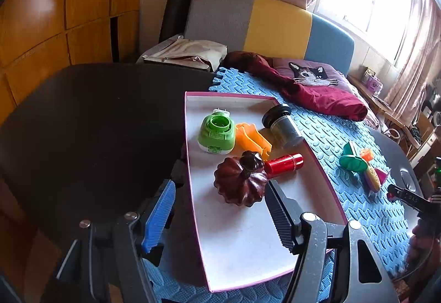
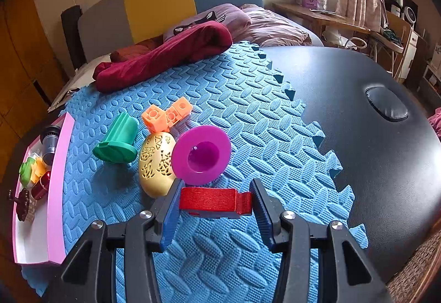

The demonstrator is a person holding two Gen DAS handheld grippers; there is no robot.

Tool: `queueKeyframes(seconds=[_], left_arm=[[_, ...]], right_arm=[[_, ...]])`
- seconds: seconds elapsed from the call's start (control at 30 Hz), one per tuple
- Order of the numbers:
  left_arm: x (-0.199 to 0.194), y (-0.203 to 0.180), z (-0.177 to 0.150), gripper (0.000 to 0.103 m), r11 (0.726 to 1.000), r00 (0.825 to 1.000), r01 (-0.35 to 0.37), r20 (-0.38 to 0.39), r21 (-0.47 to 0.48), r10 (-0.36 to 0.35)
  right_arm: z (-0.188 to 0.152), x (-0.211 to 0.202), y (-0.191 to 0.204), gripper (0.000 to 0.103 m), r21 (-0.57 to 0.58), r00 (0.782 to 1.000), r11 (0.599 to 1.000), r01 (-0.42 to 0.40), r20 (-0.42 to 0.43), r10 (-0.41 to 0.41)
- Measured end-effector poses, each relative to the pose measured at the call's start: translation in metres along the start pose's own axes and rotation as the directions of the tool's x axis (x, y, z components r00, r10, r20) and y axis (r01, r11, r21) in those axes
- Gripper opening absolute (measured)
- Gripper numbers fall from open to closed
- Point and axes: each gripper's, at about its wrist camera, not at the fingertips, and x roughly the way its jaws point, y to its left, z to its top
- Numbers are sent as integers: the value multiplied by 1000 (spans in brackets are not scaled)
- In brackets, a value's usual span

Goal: Organize rigid objects
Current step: 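Carry the red block into the tray and release it with the right gripper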

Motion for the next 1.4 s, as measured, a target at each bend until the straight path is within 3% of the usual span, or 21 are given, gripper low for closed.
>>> queueKeyframes(seconds=[0.4, 0.63, 1.03, 1.4], left_arm=[[-2, 16, -2, 69, 999, 1000, -3, 4, -41, 3], [-3, 21, -4, 69, 999, 1000, -10, 3, -52, 10], [-12, 29, -7, 69, 997, 999, -51, 10, -54, 51], [-12, 31, -11, 69, 997, 998, -62, -6, -50, 62]], right_arm=[[8, -26, 18, 49, 0, 993, 993, -114, 34, 114], [6, -37, 51, 49, -78, 978, 976, -203, 28, 206], [-17, -36, 135, 49, -241, 934, 903, -355, -55, 352], [-34, -35, 189, 49, -373, 907, 829, -418, -120, 403]])
